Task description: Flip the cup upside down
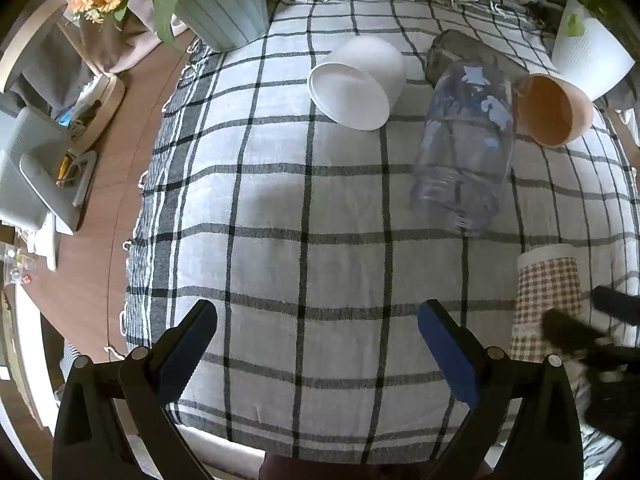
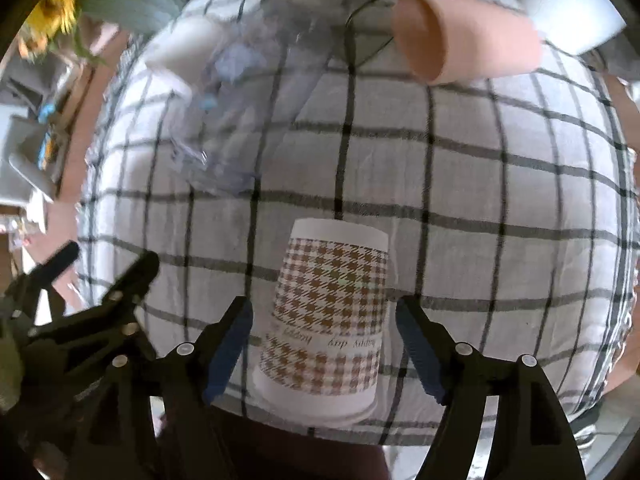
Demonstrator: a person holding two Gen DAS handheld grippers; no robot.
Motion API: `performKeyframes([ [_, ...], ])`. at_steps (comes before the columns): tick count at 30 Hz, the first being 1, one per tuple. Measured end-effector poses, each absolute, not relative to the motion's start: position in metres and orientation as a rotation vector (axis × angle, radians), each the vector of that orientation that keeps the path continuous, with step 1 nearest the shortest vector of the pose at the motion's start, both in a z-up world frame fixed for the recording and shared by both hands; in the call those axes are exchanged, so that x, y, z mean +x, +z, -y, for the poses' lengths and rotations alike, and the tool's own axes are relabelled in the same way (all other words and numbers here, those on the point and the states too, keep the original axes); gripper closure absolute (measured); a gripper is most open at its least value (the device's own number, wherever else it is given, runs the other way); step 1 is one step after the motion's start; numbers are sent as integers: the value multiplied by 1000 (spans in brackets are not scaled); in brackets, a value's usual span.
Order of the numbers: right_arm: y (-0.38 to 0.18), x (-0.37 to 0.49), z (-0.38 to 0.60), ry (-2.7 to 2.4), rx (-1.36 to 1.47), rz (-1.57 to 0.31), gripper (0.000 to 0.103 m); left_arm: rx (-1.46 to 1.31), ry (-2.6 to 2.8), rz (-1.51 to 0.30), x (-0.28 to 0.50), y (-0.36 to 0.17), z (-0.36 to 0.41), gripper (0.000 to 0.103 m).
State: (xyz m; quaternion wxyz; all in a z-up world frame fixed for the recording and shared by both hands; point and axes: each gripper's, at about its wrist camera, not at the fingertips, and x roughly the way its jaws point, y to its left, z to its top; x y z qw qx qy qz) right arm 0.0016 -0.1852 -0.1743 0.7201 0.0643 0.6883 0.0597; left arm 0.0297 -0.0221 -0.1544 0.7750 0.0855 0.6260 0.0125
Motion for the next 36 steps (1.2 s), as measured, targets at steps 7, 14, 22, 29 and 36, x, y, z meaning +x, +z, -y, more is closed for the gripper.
performKeyframes([
  [7, -114, -22, 221, 11, 293, -1313, 25, 134, -116, -1423, 19, -140, 44, 1],
  [14, -88, -49, 263, -146, 355, -1192, 25, 57, -319, -1485, 24, -138, 98, 1],
  [22, -100, -75, 309, -281, 499, -1166, 25, 52, -376, -1558, 44, -160, 152, 3],
  [29, -107, -84, 323, -323, 533, -1152, 25, 95, -335, -1586, 56, -183, 172, 15],
  [36, -114, -84, 327, -333, 536, -1164, 25, 124, -316, -1624, 56, -204, 176, 46],
])
